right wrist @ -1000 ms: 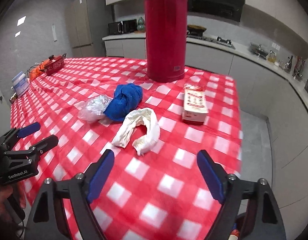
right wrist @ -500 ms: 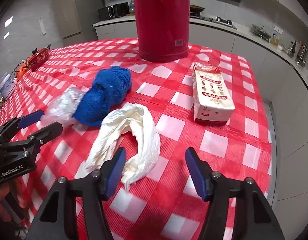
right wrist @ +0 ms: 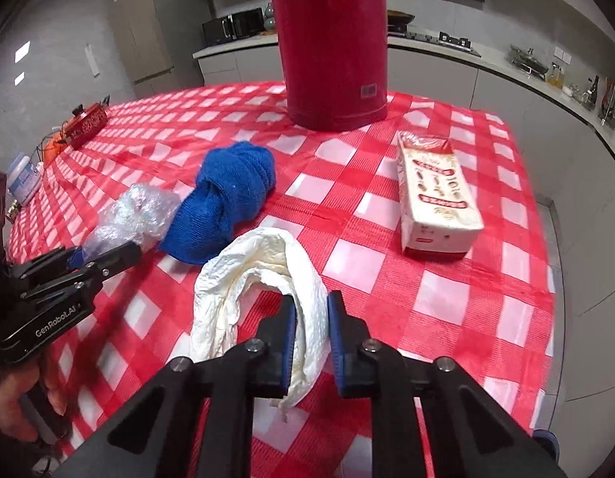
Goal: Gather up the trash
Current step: 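Grasp the plastic bag with the left tool while the right tool grasps the white cloth, then carry the plastic bag and white cloth over the bin with both tools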
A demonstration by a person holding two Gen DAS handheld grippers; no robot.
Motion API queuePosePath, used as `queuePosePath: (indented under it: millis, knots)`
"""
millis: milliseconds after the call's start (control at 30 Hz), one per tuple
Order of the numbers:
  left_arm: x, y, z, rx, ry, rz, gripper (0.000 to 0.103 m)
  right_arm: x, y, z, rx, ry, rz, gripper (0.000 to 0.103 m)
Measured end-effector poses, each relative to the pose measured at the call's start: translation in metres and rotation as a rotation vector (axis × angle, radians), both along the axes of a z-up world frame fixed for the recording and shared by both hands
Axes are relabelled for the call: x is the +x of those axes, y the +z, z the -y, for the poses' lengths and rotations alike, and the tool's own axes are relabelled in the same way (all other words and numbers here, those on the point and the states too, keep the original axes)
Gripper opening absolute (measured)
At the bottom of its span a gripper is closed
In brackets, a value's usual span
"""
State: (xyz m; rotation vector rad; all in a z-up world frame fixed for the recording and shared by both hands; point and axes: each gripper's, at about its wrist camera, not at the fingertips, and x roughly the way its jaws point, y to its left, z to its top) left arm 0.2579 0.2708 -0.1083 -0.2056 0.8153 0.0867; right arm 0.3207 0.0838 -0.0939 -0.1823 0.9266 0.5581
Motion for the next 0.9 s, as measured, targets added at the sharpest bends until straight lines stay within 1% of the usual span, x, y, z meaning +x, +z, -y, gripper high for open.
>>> queuePosePath:
  millis: [67,267,433,633,900]
  knots:
    - [-0.011,0.006,0.003,0.007,0.002,0.013,0.026,-0.004,0.005,0.006,0.008,-0.003,0.007,0.016]
    - [-0.036,0.018,0.011,0.018,0.036,0.041,0.024,-0.025,0.020,0.029,0.035,-0.016,0.029,0.016]
    - [-0.052,0.030,0.034,0.018,0.022,0.059,0.024,-0.046,0.035,0.062,0.066,-0.040,0.048,0.016]
    - [-0.069,0.046,0.089,0.033,-0.052,0.090,0.024,-0.074,0.050,0.114,0.078,-0.089,0.070,0.016]
    - [-0.085,0.056,0.181,0.032,-0.196,0.108,0.023,-0.118,0.063,0.195,0.087,-0.185,0.095,0.016]
